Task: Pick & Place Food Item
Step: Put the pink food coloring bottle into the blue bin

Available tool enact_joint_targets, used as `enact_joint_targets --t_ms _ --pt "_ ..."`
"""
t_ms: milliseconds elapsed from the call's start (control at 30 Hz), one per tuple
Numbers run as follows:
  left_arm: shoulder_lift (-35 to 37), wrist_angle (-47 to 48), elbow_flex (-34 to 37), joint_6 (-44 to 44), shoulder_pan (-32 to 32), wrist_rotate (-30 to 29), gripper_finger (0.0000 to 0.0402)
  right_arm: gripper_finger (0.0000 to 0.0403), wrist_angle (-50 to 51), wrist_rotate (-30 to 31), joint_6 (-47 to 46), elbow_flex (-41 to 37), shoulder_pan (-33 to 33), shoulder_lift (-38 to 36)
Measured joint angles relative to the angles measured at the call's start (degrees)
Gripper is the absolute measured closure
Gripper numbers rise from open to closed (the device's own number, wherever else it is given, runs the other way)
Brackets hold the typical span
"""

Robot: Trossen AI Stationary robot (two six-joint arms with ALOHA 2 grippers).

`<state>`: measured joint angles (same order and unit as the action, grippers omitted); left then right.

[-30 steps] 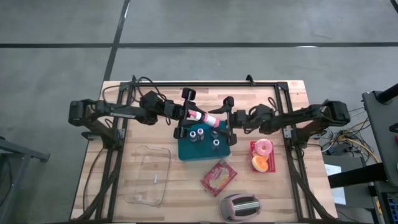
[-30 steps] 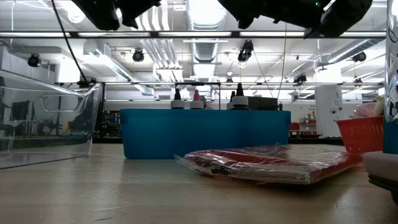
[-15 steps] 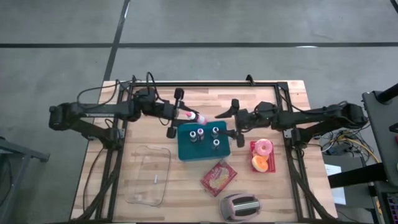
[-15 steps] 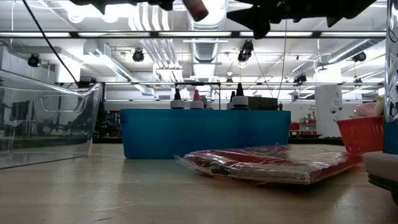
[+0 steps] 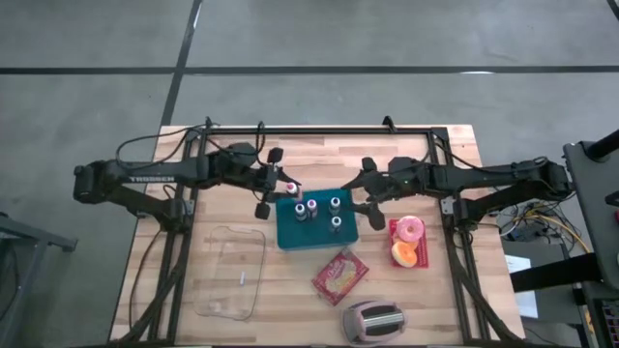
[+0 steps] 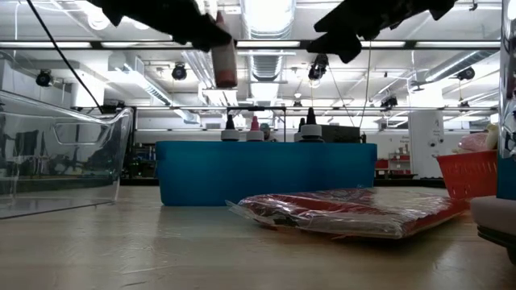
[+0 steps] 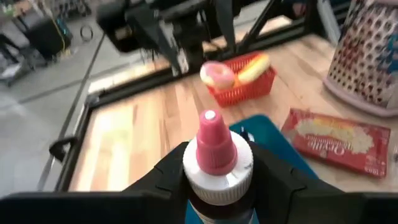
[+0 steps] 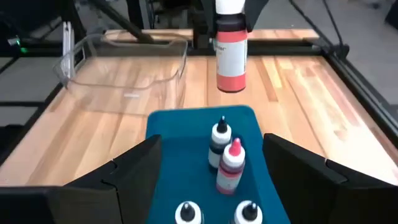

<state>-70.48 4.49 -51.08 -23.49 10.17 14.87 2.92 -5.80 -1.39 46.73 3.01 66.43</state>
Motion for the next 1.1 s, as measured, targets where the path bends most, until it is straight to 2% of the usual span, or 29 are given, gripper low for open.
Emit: enact_joint_targets --t_ms 167,300,800,1100 --pt "0.0 0.9 1.8 0.8 -0.1 -1.2 0.0274 0.0133 2.3 -0.2 0.2 0.5 -0.2 -0.8" --pt "0.0 0.2 2.9 1.2 -0.2 -1.2 0.0274 0.0133 -2.3 -0.5 2.0 -1.5 -1.5 -3.9" --pt "0.1 -1.7 7.1 2.9 -0.2 -1.0 0.0275 0.0133 -23.3 0.0 3.3 -19.8 -3.5 -19.4" --pt "0.1 -3.4 10.8 5.3 -0.3 -1.2 0.0275 0.0133 -27.2 1.4 2.4 -27.5 -3.5 -25.9"
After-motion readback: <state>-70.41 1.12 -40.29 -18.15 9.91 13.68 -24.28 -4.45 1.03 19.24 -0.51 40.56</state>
